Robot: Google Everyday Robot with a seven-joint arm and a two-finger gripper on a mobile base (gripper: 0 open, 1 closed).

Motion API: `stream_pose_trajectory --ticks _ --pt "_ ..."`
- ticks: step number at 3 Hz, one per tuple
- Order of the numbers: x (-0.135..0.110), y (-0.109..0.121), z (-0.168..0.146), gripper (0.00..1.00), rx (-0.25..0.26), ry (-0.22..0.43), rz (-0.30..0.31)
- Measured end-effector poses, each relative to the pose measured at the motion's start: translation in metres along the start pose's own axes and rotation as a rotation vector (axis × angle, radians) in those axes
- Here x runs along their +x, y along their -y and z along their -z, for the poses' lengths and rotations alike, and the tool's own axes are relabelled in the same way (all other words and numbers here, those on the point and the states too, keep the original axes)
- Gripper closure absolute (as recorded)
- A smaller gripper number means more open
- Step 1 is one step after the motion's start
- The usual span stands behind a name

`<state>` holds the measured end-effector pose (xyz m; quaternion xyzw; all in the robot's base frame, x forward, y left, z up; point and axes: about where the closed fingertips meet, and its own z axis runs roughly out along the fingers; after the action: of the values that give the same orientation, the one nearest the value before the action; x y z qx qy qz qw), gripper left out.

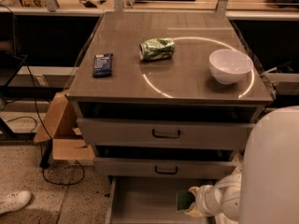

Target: Pick sponge from bottom drawer and place on counter

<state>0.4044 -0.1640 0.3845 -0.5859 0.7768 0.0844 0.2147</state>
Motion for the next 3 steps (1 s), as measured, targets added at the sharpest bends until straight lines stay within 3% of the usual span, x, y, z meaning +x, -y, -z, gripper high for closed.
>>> stream_pose_trajectory --ticks 1,2,3 --pt "-0.001 0.013 0.020 1.00 0.029 -0.014 -0.003" --pt "0.028 0.049 0.041 1.00 0.061 -0.025 -0.067" --pt "0.027 0.047 0.043 1.00 0.055 -0.025 -0.069"
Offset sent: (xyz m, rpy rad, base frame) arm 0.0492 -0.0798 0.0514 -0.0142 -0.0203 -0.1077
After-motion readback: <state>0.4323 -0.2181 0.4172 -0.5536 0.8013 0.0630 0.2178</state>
